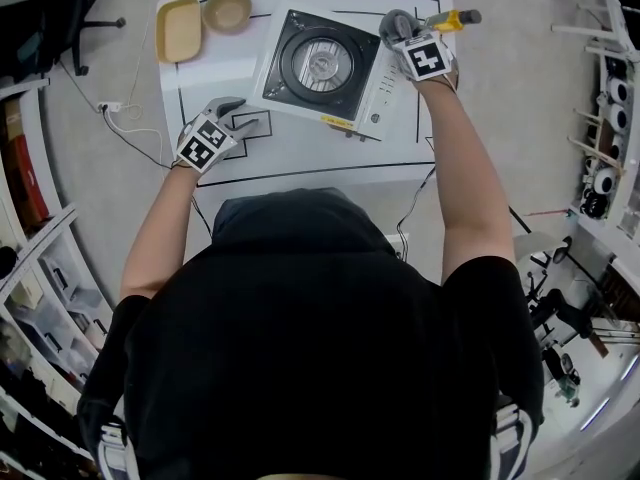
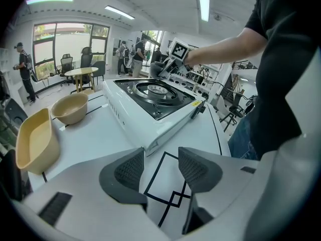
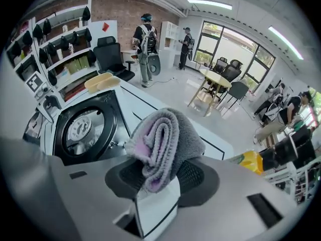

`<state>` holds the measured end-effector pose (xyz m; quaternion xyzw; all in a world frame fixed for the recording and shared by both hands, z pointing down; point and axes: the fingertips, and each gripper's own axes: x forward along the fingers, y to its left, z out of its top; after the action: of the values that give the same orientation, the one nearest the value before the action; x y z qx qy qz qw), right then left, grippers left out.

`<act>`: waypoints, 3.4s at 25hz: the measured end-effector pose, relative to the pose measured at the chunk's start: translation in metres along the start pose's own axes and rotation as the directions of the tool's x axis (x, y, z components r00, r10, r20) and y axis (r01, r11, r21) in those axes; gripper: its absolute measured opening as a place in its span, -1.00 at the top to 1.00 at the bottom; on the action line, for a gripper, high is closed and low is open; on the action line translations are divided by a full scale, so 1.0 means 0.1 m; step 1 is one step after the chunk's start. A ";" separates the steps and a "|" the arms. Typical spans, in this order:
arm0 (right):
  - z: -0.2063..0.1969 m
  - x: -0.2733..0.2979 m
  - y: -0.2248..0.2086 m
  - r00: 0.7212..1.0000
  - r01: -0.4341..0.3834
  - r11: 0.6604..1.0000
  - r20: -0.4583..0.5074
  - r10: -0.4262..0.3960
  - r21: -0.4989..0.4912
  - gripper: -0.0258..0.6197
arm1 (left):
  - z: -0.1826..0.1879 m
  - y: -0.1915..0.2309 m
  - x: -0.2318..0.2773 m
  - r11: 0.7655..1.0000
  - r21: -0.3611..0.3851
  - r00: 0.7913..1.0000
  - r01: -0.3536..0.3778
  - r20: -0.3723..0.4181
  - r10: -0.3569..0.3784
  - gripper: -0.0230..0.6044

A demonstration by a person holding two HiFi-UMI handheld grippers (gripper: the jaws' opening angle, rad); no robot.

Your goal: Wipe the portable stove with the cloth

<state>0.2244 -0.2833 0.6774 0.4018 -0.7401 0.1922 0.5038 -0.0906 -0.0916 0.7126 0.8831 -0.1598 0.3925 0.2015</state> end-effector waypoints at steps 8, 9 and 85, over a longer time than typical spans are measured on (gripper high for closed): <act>-0.16 -0.19 -0.18 0.985 0.146 0.966 -0.062 -0.163 -0.214 0.38 | 0.01 -0.03 -0.02 1.000 0.008 1.000 -0.005 -0.005 0.005 0.18; -0.15 -0.20 -0.20 0.978 0.177 0.949 -0.065 -0.200 -0.260 0.38 | 0.01 -0.04 -0.02 1.000 0.007 1.000 -0.005 -0.005 0.005 0.18; -0.31 -0.64 2.60 0.975 -0.201 0.842 -0.021 0.221 -0.501 0.43 | -0.15 -0.43 -0.18 1.000 -0.026 0.999 0.001 -0.040 -0.002 0.09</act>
<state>0.0487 -0.0795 0.6636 0.1774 -0.8135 0.0407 0.5523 -0.0925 -0.0443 0.6985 0.8725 -0.1601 0.4077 0.2166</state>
